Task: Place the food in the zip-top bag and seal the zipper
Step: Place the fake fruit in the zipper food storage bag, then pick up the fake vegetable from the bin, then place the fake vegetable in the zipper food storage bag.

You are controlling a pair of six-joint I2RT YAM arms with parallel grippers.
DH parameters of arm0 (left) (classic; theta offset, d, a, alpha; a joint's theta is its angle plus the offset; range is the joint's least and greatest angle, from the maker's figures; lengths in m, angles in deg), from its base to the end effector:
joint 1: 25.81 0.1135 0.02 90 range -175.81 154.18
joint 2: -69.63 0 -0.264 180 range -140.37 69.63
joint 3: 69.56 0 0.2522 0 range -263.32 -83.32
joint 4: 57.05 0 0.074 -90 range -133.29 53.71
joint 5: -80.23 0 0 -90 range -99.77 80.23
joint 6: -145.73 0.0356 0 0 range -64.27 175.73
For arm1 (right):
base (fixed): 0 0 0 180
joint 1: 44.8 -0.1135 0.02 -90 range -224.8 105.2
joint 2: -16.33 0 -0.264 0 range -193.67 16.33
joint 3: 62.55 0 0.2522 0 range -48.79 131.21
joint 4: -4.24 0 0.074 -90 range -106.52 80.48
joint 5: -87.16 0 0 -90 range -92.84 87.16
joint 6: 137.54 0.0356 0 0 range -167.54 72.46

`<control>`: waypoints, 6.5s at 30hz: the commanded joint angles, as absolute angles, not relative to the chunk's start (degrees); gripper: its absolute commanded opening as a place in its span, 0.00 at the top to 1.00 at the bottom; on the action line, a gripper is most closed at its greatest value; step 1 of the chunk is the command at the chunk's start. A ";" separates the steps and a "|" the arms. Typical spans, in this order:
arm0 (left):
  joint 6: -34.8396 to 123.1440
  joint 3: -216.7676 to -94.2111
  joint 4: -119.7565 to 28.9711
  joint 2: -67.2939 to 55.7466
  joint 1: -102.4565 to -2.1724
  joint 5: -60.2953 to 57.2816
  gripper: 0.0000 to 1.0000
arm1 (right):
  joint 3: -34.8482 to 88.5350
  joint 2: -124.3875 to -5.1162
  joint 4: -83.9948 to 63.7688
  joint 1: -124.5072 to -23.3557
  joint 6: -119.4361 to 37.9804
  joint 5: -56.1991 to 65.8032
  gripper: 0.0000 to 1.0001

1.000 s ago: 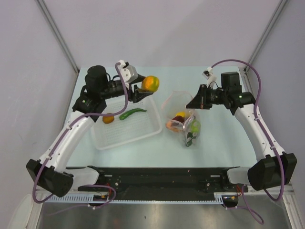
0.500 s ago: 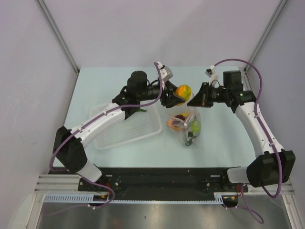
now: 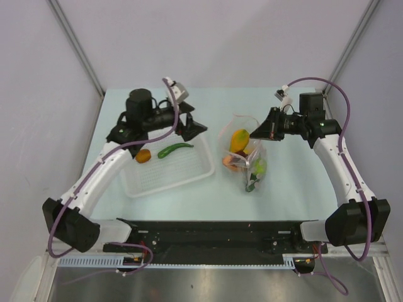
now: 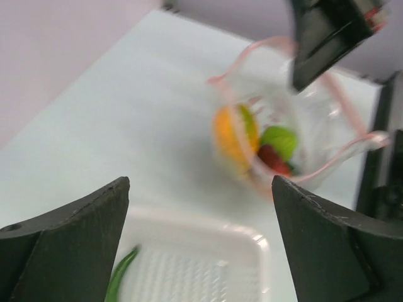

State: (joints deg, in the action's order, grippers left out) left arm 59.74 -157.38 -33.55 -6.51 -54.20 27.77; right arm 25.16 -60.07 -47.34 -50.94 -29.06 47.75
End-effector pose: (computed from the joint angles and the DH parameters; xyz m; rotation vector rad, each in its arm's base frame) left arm 0.2569 -0.1635 0.3999 0.9542 1.5490 -0.8834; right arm 0.2744 0.0572 0.3571 -0.2415 2.2286 1.2274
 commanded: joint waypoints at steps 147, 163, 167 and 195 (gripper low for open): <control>44.92 -191.24 -8.05 -33.63 -76.09 -7.75 0.55 | 27.50 -56.09 -45.20 -56.85 -31.55 51.83 1.00; 37.99 -179.39 -19.81 -18.27 -76.17 -17.58 1.00 | 24.34 -55.13 -43.80 -55.44 -26.81 49.63 1.00; 35.96 -180.43 -19.56 -20.18 -79.33 -27.77 1.00 | 22.23 -55.04 -39.94 -54.74 -22.06 50.77 1.00; 41.31 -172.10 -29.58 -13.35 -86.73 -39.48 0.21 | 17.13 -55.48 -32.46 -49.29 -11.68 56.92 1.00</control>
